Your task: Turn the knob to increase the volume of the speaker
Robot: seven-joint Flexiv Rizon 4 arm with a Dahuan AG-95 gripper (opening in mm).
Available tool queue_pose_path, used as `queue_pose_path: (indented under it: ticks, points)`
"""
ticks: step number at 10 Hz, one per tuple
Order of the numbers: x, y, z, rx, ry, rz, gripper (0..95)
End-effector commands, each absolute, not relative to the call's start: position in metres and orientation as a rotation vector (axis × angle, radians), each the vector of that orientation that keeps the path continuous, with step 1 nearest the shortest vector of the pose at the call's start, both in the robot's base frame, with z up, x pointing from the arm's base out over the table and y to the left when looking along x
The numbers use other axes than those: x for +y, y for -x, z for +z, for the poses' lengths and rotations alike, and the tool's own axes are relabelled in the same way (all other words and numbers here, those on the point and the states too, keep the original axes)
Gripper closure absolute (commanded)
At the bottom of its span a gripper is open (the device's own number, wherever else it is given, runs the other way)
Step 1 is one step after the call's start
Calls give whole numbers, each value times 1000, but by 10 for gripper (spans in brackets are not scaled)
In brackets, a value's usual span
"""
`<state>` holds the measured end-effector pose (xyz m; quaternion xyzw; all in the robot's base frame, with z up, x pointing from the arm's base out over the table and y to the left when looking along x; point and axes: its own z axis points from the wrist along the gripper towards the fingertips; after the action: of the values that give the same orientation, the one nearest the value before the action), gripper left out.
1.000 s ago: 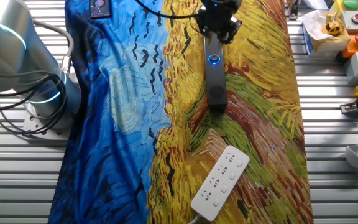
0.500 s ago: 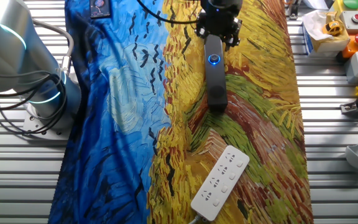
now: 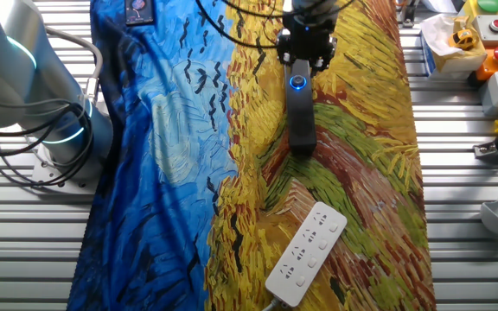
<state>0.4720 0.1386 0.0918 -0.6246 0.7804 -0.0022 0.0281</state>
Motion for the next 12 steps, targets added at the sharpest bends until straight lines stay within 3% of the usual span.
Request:
queue_pose_path:
  ticks: [1, 12]
  points:
    - [138, -474, 80, 2364, 1976, 0, 570]
    - [140, -462, 68, 2352, 1992, -8, 570]
